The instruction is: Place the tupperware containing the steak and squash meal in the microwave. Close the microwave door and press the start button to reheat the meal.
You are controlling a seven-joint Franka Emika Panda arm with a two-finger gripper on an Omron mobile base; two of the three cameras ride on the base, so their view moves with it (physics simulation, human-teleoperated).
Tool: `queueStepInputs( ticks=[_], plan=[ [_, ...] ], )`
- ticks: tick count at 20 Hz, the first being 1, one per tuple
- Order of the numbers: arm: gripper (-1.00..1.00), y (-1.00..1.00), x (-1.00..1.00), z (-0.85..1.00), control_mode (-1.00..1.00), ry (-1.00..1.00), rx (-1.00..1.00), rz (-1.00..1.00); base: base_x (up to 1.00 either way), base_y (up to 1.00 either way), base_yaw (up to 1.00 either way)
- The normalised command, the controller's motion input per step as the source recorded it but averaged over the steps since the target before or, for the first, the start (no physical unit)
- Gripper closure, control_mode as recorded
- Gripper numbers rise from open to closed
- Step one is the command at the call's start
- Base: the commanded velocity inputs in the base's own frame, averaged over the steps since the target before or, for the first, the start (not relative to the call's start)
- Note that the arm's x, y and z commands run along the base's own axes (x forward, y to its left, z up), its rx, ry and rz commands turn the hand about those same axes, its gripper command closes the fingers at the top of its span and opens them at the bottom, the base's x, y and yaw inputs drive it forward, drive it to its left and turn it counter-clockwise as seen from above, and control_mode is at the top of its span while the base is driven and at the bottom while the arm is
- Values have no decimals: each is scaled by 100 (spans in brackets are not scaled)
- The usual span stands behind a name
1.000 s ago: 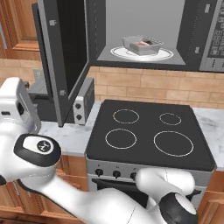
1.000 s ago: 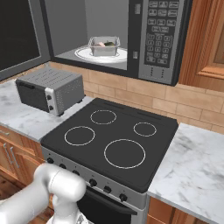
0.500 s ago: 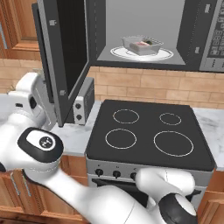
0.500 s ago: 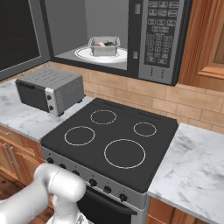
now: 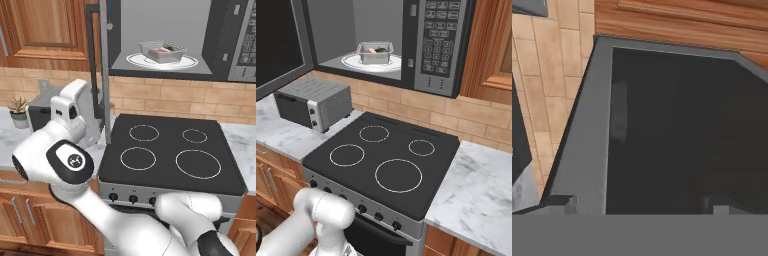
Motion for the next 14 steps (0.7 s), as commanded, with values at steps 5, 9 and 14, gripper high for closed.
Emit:
queueStepInputs(
  ticks=[5,9,14],
  plan=[
    [-100,-100,0,8,-100,1,7,-23,0,0,0],
    [-100,-100,1,2,-100,4,11,-14,0,0,0],
    [-100,-100,2,0,-100,9,11,-12,0,0,0]
  ],
)
